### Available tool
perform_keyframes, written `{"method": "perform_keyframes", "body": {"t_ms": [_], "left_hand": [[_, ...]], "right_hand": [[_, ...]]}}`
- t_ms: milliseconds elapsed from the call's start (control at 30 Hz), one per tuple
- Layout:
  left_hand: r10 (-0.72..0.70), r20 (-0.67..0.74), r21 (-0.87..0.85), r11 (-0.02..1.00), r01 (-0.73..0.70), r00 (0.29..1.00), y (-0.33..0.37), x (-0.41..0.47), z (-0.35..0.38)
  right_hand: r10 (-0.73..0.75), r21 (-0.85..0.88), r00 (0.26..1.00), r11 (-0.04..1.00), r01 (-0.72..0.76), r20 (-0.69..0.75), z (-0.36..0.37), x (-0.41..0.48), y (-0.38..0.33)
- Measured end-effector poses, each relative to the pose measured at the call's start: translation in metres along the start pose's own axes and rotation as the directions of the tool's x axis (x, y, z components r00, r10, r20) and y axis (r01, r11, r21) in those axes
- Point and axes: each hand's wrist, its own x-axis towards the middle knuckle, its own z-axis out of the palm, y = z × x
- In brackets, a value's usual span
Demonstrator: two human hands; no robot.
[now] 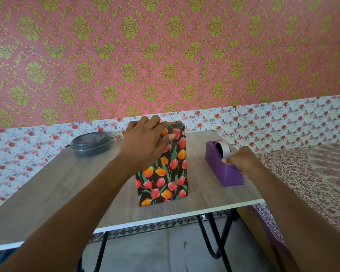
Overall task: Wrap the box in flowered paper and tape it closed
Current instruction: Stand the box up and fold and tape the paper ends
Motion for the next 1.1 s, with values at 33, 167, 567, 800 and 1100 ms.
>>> {"method": "perform_keyframes", "body": {"t_ms": [33,167,567,800,1100], "left_hand": [[0.002,0.008,0.009,1.0,-0.002,1.0,0.0,0.0,0.0],[0.012,0.03,0.039,0.999,-0.013,0.999,-0.002,0.0,-0.001],[0.019,0.023,0.02,1.0,-0.019,1.0,0.0,-0.003,-0.001],[0.012,0.015,-0.005,1.0,-0.012,1.0,0.0,-0.002,-0.001],[0.026,0.045,-0.025,0.999,-0.025,0.999,-0.002,-0.002,-0.004]], "right_hand": [[-0.013,0.008,1.0,1.0,0.013,-0.02,0.003,0.004,0.002],[-0.009,0.031,0.998,0.999,0.011,-0.067,0.011,0.002,0.003],[0.043,0.442,0.988,0.896,0.028,-0.151,0.006,-0.019,0.011],[0.119,0.647,0.981,0.763,0.009,-0.155,0.005,-0.045,0.008],[0.217,0.742,0.928,0.665,0.086,-0.302,0.029,-0.043,0.029]]}}
